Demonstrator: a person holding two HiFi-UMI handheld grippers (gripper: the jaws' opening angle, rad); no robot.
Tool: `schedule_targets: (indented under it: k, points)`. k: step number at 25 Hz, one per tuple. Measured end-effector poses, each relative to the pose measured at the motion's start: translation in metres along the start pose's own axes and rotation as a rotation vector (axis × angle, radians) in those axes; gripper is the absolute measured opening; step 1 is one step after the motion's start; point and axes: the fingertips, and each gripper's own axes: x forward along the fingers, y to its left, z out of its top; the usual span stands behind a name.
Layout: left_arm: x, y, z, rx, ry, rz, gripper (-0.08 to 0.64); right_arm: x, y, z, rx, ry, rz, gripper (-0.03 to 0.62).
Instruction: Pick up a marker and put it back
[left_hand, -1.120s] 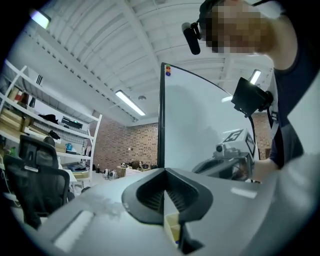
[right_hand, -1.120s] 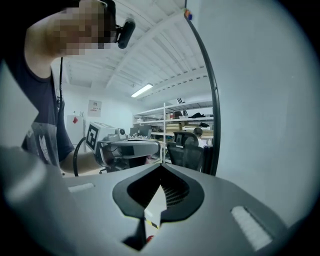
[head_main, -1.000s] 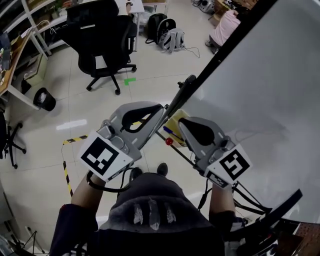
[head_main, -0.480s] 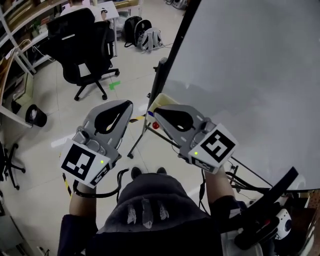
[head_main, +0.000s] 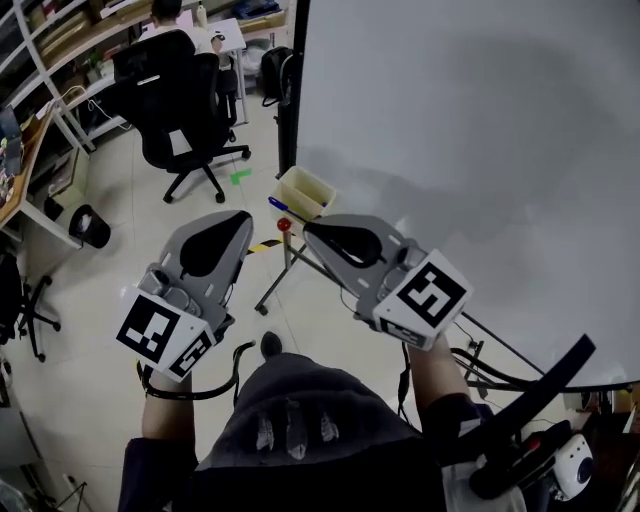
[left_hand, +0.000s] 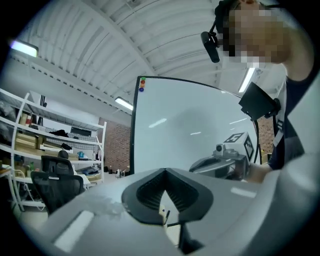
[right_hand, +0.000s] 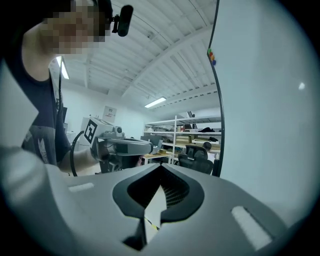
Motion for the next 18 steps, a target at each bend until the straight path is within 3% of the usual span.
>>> schedule_targets:
  k: [7, 13, 18]
  points:
    - [-0.025, -0.103, 0.009, 0.029, -0.032, 0.109, 0.006, -0.091, 0.036, -0.015, 0.025, -0.009, 0.073, 0.000]
    - [-0.079, -0.149, 0.025, 0.039, -0.023, 0.204, 0.006, -0.124, 0.076, 0.001, 0.040, -0.060, 0.124, 0.000]
    - [-0.122, -0.169, 0.041, 0.049, -0.069, 0.305, 0.006, -0.131, 0.106, 0.011, 0.022, -0.077, 0.171, 0.000]
